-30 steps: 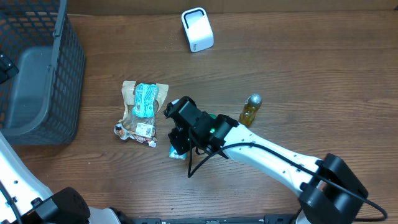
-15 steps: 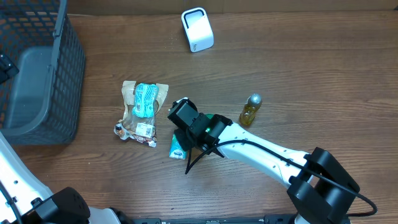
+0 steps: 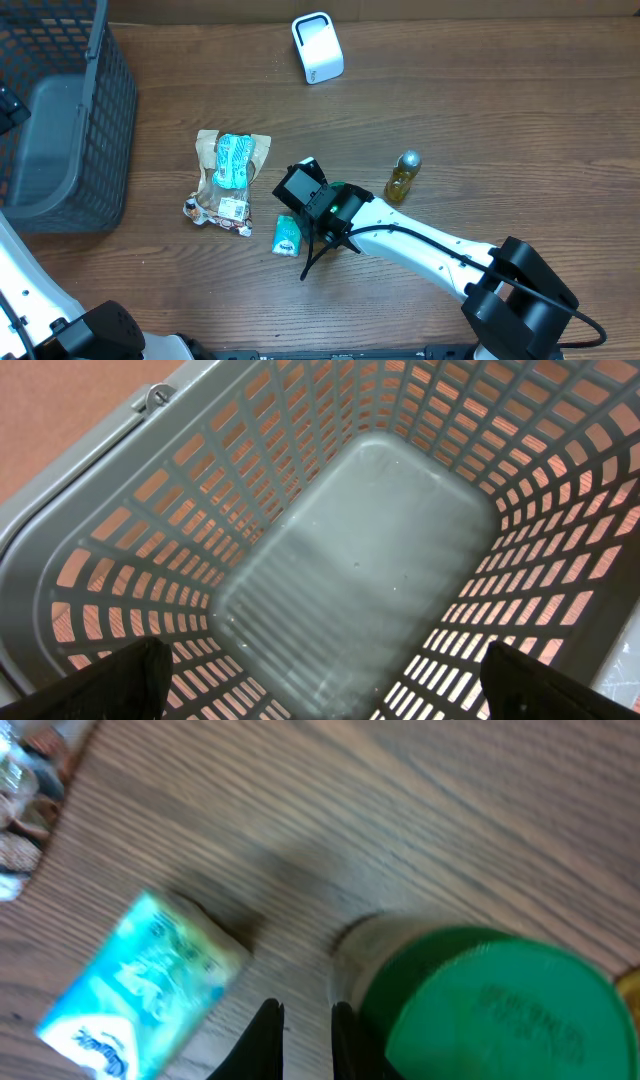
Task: Scan the item barcode
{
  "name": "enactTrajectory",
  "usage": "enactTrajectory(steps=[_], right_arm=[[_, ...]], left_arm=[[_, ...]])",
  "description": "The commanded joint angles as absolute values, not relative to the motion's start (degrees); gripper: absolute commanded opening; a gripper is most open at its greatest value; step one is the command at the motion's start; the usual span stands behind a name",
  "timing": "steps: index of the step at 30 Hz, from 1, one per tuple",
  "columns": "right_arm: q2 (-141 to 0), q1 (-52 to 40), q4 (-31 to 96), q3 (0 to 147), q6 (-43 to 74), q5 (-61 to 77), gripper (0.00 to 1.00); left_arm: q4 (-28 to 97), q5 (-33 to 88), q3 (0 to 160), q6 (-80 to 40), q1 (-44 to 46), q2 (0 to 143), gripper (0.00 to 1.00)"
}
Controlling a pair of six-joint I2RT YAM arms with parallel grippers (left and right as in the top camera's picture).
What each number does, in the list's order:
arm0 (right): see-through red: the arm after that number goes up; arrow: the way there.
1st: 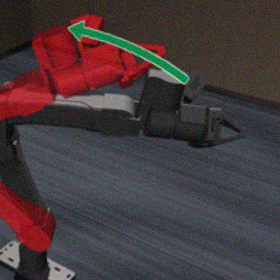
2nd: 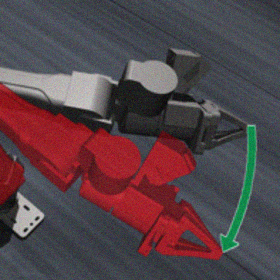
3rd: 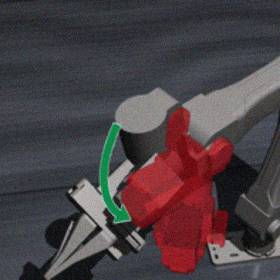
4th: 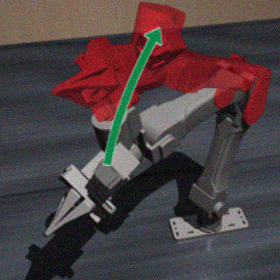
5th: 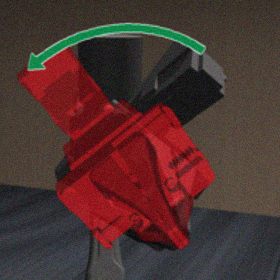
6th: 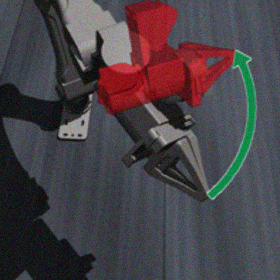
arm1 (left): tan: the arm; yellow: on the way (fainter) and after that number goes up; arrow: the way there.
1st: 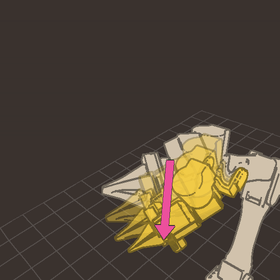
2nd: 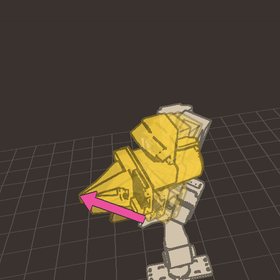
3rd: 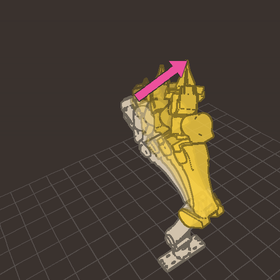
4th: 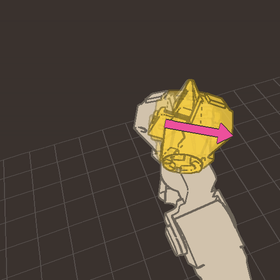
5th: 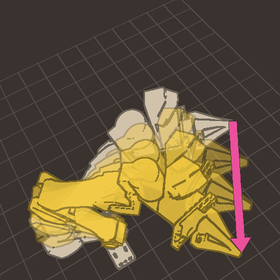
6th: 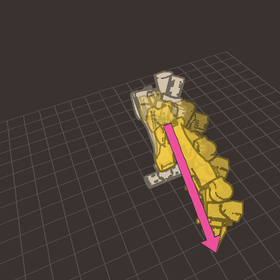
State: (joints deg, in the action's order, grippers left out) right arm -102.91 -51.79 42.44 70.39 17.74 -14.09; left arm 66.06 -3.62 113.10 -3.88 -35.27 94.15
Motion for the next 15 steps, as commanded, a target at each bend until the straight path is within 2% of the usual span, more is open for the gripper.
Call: enactTrajectory(steps=[1, 10, 15], right_arm=[[-102.89, -51.64, 44.12, 71.16, 17.50, -17.82, 0.13], [-102.89, -51.64, 48.03, 71.16, 17.52, -20.40, 0.14], [-102.89, -51.70, 47.70, 73.01, 17.50, -14.52, 0.14]], left_arm=[[66.02, -3.11, 114.10, -2.76, -35.22, 94.61, 1.00], [66.02, -3.11, 114.10, -2.76, -35.22, 94.61, 0.99], [66.02, -3.11, 114.10, -2.79, -35.22, 94.61, 1.00]])
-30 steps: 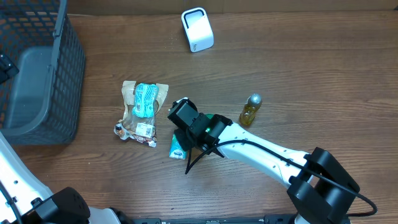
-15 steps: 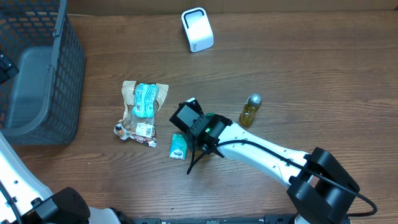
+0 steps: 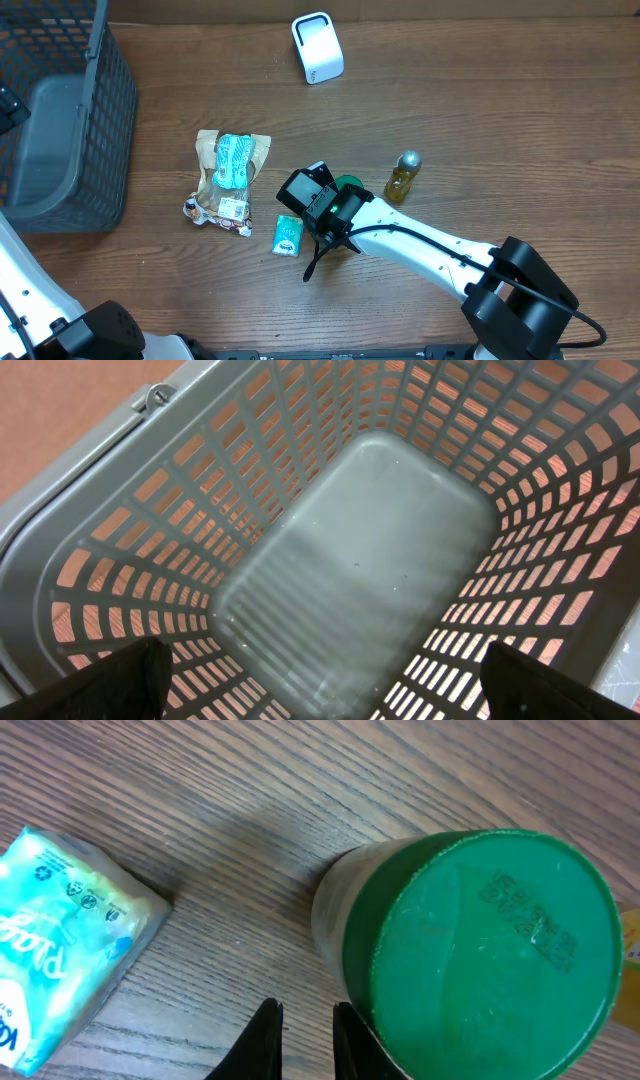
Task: Scan the item barcode
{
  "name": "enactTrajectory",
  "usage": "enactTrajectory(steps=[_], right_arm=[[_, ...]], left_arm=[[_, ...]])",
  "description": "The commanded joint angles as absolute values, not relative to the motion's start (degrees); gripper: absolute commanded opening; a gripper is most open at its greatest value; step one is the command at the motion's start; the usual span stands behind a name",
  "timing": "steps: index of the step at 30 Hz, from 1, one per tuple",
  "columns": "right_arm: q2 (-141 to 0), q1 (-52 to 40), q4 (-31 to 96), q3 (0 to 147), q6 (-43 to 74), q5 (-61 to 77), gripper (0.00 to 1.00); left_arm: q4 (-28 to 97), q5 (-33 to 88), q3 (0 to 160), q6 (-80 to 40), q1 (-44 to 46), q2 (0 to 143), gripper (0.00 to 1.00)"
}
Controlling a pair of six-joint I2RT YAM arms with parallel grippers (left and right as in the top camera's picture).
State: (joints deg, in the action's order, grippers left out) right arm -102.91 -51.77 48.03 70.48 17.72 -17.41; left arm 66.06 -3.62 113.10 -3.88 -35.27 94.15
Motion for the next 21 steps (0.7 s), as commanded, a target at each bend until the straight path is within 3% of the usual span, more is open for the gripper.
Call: enactTrajectory(steps=[1, 5, 7, 8, 9, 10, 16, 21], right_arm=[[-102.89, -51.70, 47.90, 74.02, 17.50, -13.32, 0.14], [-102.89, -51.70, 50.68, 80.29, 17.58, -10.96, 0.16], [-102.89, -51.70, 52.03, 83.74, 18.02, -10.87, 0.24], [-102.89, -51.70, 52.66, 85.69, 18.33, -10.92, 0.33], [-102.89, -51.59, 53.32, 87.31, 19.77, -11.70, 0.51], [-102.89, -51.40, 54.15, 88.82, 22.15, -13.15, 0.61], [-102.89, -47.90, 59.24, 92.09, 35.62, -17.52, 1.00], [-102.89, -43.00, 62.17, 90.04, 41.95, -15.68, 1.00]], left_arm=[[66.02, -3.11, 114.10, -2.76, -35.22, 94.61, 1.00], [66.02, -3.11, 114.10, -2.76, -35.22, 94.61, 1.00], [66.02, -3.11, 114.10, -2.76, -35.22, 94.61, 0.99], [66.02, -3.11, 114.10, -2.79, -35.22, 94.61, 1.00], [66.04, -3.11, 114.10, -2.76, -35.22, 94.61, 0.99], [66.02, -3.14, 114.10, -2.76, -35.22, 94.61, 0.99], [66.02, -3.11, 114.10, -2.76, -35.22, 94.61, 0.99], [66.04, -3.11, 114.10, -2.76, -35.22, 94.61, 1.00]])
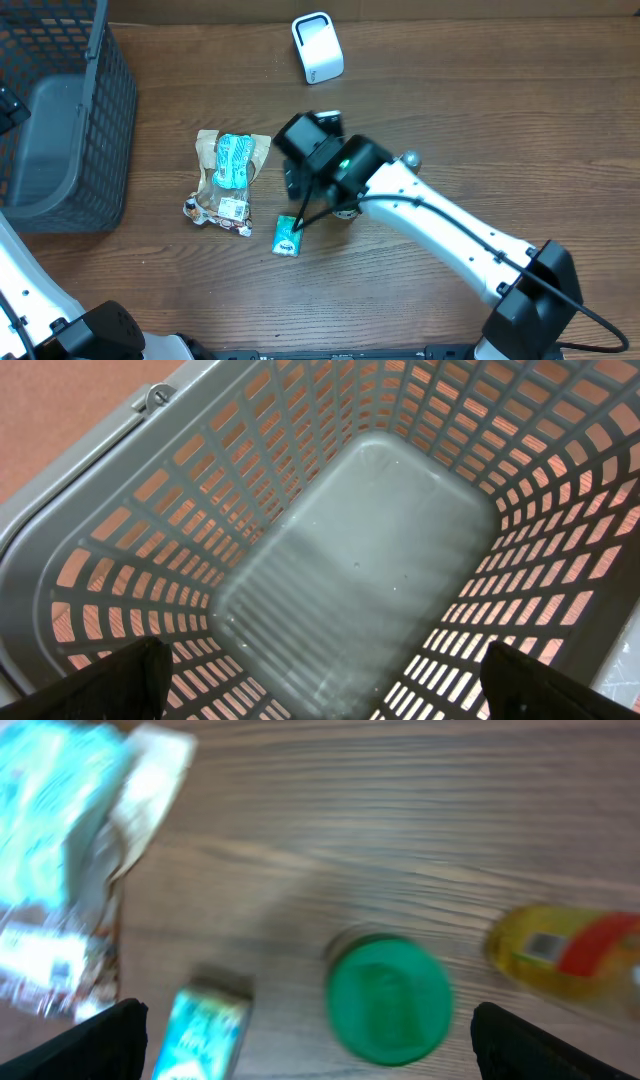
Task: Scan the item barcode
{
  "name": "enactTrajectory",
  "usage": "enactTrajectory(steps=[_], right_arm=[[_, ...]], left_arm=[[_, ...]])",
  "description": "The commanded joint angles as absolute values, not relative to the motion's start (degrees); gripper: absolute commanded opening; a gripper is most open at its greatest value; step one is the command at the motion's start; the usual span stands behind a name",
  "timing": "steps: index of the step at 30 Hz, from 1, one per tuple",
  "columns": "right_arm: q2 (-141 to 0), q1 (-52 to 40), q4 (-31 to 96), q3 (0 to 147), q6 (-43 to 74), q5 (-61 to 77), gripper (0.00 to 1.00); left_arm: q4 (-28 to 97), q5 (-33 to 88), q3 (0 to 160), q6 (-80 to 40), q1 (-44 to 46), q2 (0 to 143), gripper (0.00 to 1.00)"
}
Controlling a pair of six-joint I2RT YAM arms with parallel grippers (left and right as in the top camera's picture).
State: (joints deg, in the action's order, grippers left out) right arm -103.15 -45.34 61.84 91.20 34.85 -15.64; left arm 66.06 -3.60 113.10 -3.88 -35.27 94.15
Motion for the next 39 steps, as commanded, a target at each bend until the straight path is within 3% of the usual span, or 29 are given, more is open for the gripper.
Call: enactTrajectory(steps=[1, 6, 20, 39], right_arm=[[-102.89, -42.13, 62.30, 89.60, 43.31, -14.44, 1.00], [-102.89, -39.72, 62.28, 88.12, 49.56, -8.40, 1.00], [-102.94, -39.72, 57.58, 80.58, 64.36, -7.97, 1.00], [-103.00, -40.27, 52.80, 76.14, 64.71, -8.01, 1.00]], left_arm=[[66.02, -3.11, 114.10, -2.79, -35.22, 94.61, 1.00], [66.02, -3.11, 114.10, -2.76, -35.22, 94.61, 1.00], [66.02, -3.11, 114.10, -2.76, -35.22, 94.61, 1.00], [66.02, -3.11, 114.10, -2.76, -35.22, 94.61, 1.00]])
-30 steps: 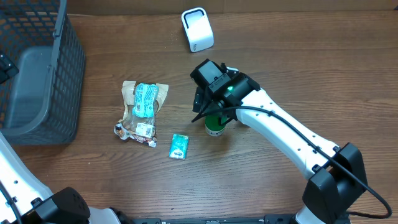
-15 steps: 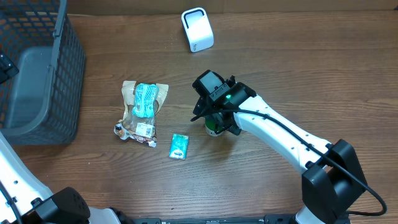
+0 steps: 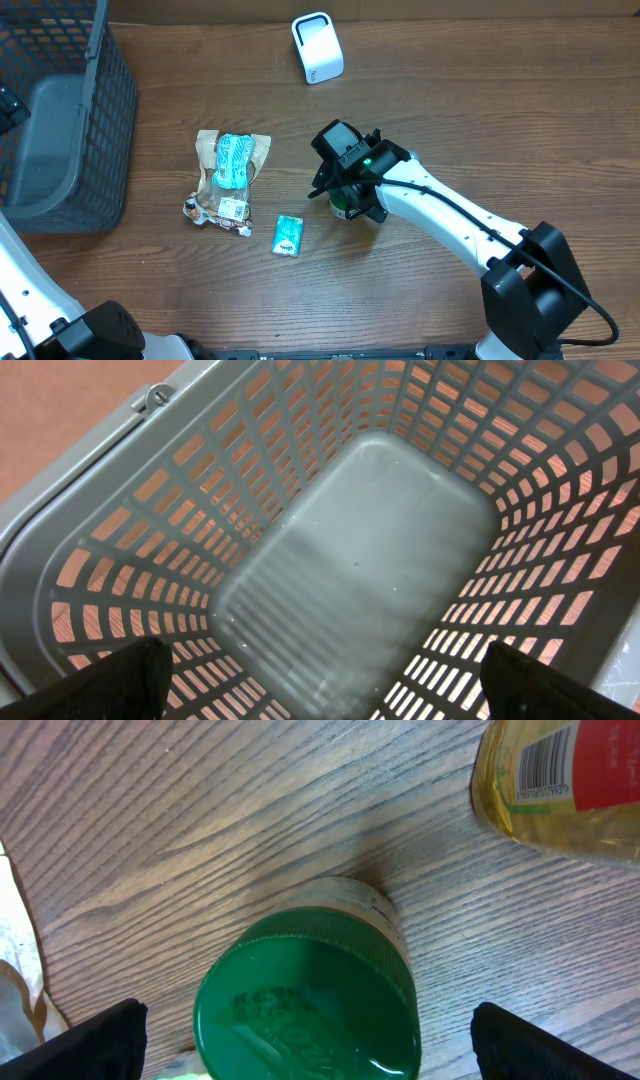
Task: Scan the item barcode
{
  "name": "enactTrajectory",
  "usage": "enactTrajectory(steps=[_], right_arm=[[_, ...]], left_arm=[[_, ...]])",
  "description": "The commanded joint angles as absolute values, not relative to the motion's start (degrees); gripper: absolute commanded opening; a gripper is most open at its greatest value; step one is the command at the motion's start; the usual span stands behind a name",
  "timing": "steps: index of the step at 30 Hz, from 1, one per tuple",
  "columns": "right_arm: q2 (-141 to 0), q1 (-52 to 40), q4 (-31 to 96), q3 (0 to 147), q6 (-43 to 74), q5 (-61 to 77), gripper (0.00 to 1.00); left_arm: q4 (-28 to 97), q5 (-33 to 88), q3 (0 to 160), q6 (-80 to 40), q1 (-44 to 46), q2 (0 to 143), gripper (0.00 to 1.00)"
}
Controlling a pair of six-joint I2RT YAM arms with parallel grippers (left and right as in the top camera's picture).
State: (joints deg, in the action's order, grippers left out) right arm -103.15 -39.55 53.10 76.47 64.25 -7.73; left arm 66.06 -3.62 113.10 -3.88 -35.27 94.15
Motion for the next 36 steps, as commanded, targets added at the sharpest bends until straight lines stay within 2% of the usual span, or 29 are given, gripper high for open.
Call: enactTrajectory(steps=[1, 36], right_arm=[[-103.00, -40.51, 52.77, 76.14, 64.71, -8.03, 1.00], [-104.16, -42.41, 49.84, 76.12, 66.00, -11.07, 1.00]], left_arm=[[66.02, -3.11, 114.10, -2.76, -35.22, 94.61, 1.00], [66.02, -3.11, 114.10, -2.76, -35.22, 94.61, 1.00]])
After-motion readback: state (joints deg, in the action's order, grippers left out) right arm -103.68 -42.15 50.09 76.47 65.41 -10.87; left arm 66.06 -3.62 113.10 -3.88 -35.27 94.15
